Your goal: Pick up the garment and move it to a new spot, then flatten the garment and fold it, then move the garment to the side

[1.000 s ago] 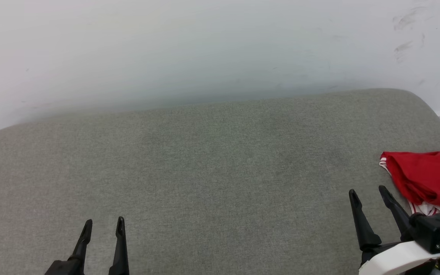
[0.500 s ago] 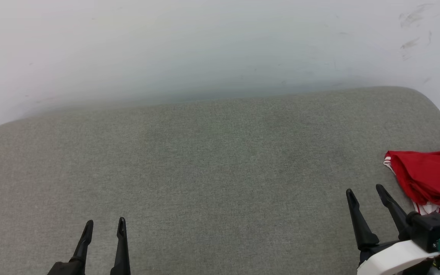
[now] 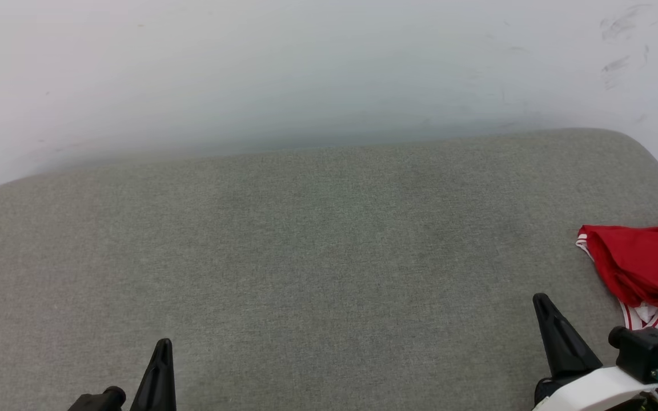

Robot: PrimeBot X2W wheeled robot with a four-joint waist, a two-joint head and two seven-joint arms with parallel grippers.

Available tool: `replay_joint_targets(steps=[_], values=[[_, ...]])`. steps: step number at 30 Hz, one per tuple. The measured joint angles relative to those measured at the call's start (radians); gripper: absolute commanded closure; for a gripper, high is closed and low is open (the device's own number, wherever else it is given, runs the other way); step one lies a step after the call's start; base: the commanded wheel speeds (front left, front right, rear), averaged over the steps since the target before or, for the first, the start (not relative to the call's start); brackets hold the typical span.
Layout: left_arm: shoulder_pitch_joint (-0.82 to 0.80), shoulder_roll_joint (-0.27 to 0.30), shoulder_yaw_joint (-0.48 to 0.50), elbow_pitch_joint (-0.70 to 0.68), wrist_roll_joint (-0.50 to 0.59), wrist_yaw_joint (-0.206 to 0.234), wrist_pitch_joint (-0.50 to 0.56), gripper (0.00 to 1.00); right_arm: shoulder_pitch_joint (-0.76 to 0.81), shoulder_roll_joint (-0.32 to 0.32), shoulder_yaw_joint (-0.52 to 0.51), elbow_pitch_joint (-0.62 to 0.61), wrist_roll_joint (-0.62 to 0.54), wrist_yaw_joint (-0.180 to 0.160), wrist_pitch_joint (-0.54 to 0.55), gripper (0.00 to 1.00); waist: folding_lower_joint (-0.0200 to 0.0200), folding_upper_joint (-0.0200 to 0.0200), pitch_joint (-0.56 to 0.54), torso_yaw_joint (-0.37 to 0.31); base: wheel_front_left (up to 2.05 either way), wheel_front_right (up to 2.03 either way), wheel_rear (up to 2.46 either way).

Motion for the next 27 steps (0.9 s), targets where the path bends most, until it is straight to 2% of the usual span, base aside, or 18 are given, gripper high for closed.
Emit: replay_joint_targets(steps=[27], values=[[-0.109, -0.025, 0.057, 0.109, -0.448, -0.087, 0.098, 1.00, -0.062, 0.000, -0.032, 0.094, 0.485, 0.000, 0.029, 1.00, 0.0001, 0.0000, 0.006, 0.012, 0.00, 0.00, 0.00]])
